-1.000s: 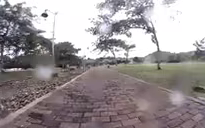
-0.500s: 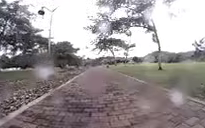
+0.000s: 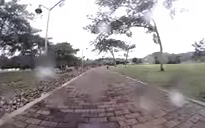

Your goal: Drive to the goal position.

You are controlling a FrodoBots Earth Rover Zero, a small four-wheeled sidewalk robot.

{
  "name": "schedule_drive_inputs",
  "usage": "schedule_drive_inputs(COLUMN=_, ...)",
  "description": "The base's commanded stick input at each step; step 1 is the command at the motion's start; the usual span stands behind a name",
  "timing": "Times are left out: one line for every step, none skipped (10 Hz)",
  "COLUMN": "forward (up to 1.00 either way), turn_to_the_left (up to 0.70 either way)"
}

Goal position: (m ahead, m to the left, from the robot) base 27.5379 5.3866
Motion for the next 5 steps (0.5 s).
schedule_drive_inputs(forward=0.7, turn_to_the_left=0.0)
schedule_drive_inputs(forward=0.7, turn_to_the_left=0.0)
schedule_drive_inputs(forward=0.7, turn_to_the_left=0.0)
schedule_drive_inputs(forward=0.7, turn_to_the_left=0.0)
schedule_drive_inputs(forward=0.7, turn_to_the_left=0.0)
